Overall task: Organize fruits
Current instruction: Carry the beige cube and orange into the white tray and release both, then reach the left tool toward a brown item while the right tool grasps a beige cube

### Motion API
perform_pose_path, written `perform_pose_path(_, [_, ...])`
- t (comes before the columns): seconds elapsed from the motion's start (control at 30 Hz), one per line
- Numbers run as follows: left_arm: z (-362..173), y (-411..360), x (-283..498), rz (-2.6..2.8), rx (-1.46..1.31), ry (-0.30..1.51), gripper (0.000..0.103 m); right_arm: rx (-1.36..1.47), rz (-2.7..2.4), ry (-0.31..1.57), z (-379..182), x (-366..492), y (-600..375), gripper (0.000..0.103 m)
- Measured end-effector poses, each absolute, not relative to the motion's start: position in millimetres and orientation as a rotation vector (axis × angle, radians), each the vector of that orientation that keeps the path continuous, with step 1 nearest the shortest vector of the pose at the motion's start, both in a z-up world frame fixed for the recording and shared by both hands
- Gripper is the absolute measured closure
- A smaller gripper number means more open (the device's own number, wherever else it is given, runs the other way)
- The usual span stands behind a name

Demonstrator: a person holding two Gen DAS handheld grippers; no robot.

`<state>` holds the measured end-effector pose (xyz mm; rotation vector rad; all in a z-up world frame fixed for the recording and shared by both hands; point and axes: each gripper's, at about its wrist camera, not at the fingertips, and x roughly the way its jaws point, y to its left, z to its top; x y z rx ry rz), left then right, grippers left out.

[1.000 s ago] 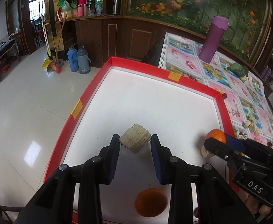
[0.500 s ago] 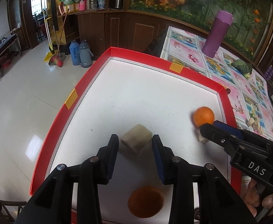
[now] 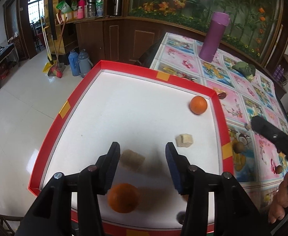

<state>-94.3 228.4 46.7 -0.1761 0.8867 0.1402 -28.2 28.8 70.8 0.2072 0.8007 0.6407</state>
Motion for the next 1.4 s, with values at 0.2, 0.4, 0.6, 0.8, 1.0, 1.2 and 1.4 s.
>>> perform_pose_path(0.2, [49.9, 212.7, -96.3, 0.114, -0.167, 0.879, 0.053, 0.286, 0.611, 0.761, 82.7, -24.6, -15.6, 0.052])
perform_pose_path(0.4, [52.3, 204.9, -104.5, 0.091, -0.183, 0.88, 0.053, 0.268, 0.584, 0.746, 84.7, -25.8, -32.0, 0.052])
perform_pose_path(0.6, [50.3, 186.7, -105.9, 0.047, -0.158, 0.89, 0.05, 0.31, 0.442, 0.78, 64.4, -29.2, -87.1, 0.052])
perform_pose_path(0.8, [48.9, 156.0, -103.4, -0.033, -0.122, 0.908, 0.05, 0.294, 0.258, 0.767, 52.1, -53.0, -166.9, 0.052])
perform_pose_path(1.0, [48.0, 120.6, -99.5, -0.107, -0.073, 0.928, 0.05, 0.355, 0.124, 0.802, 32.2, -71.5, -238.7, 0.052])
perform_pose_path(1.2, [53.6, 77.4, -84.8, -0.16, 0.021, 0.925, 0.05, 0.372, 0.215, 0.817, 32.6, -63.2, -228.5, 0.052])
perform_pose_path(1.4, [61.1, 56.5, -69.2, -0.158, 0.1, 0.915, 0.05, 0.176, 0.341, 0.862, 33.5, -30.8, -162.3, 0.052])
